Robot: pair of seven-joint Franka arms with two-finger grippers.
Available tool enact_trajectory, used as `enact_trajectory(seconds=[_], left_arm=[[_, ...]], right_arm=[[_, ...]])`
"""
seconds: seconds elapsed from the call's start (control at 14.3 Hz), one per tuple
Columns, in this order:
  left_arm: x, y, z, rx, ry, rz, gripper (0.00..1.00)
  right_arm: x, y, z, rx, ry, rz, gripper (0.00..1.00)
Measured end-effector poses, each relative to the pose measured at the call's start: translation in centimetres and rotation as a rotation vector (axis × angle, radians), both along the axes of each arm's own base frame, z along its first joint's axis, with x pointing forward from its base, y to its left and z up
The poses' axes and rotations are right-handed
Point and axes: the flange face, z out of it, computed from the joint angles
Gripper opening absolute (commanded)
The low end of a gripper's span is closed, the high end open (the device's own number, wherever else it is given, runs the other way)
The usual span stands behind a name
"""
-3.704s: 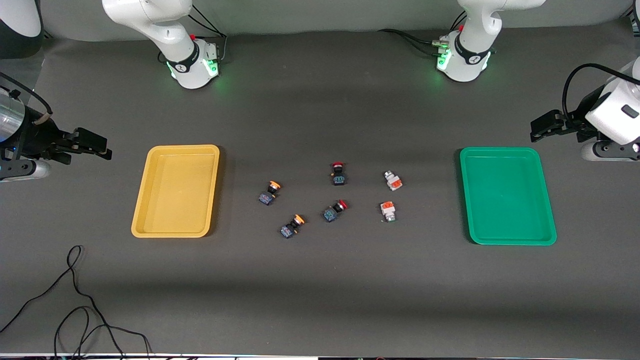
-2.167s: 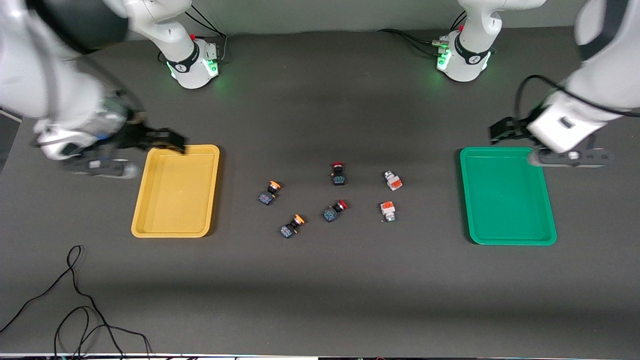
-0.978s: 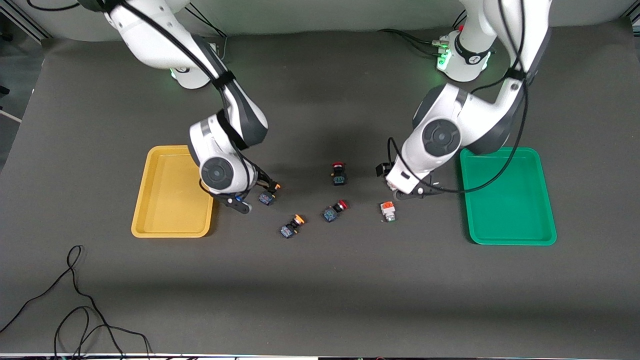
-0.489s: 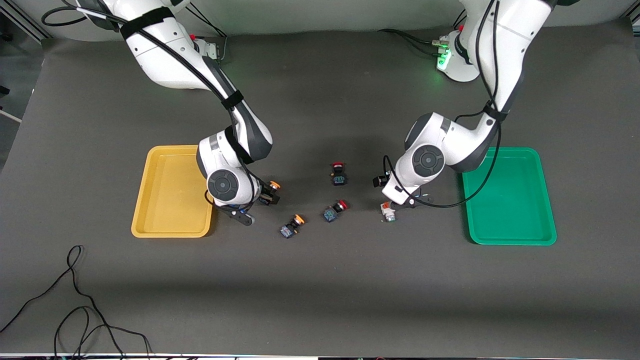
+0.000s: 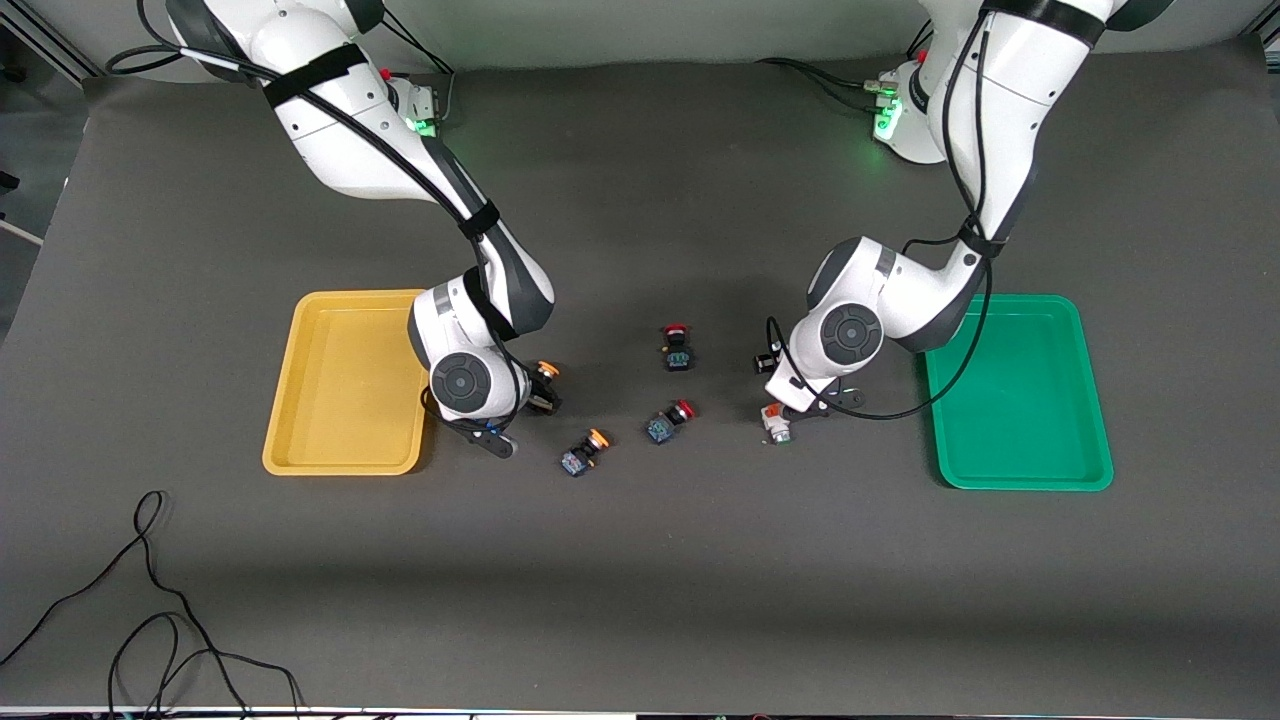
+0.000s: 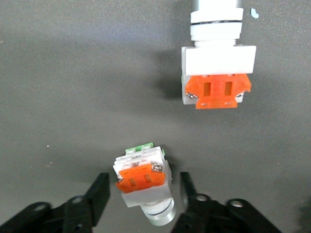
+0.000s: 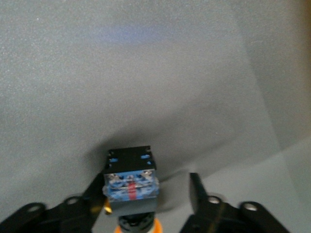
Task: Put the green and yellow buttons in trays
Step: 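Carry the black button to the yellow tray while the left gripper carries orange to green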
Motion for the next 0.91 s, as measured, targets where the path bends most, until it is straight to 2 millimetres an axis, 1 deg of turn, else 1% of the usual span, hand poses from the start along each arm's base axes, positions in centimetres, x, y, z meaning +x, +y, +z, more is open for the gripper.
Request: enact_trajectory(seconds=[0.07,0.21,0.28,0.35,0.42,0.49,0.56,0.63,0.7,0.77,0.84,0.91], left_arm=[[0.0,0.0,0.0,0.000,-0.001,0.001,0.11],[0.2,0.0,0.2,-0.001,-0.004,0.002,0.11],[0.3,0.0,0.4,-0.002,-0.008,0.004,0.11],[0.7,0.1,1.0,0.001,-0.006,0.006,0.11],[1.2,0.7,2.3,0.013,0.008,0.008,0.11],[2.0,1.9,4.1,0.026,0.026,0.005,0.11],[2.9,3.8,6.4,0.033,0.041,-0.005,0.11],[3.8,6.5,8.8,0.035,0.053,-0.017,0.11],[4.5,9.8,10.8,0.032,0.066,-0.030,0.11],[5.2,13.3,12.2,0.023,0.074,-0.043,0.11],[5.8,16.8,12.9,0.014,0.072,-0.058,0.11],[6.2,20.1,12.7,0.017,0.070,-0.078,0.11]], right_arm=[[0.2,0.1,0.2,0.003,-0.005,-0.001,0.00],[0.7,0.1,0.9,0.008,-0.019,-0.005,0.00],[1.2,0.0,1.7,0.014,-0.034,-0.009,0.00],[1.9,-0.4,3.1,0.018,-0.054,-0.018,0.00],[2.7,-0.9,5.3,0.023,-0.073,-0.028,0.00],[3.5,-1.6,8.3,0.031,-0.094,-0.039,0.00],[4.1,-2.4,11.9,0.040,-0.112,-0.050,0.00],[4.3,-3.3,16.0,0.050,-0.121,-0.060,0.00],[4.3,-4.5,20.2,0.058,-0.124,-0.071,0.00],[3.9,-5.9,24.3,0.065,-0.121,-0.076,0.00],[3.4,-7.9,28.3,0.072,-0.111,-0.070,0.00],[2.8,-10.3,31.7,0.079,-0.093,-0.055,0.00]])
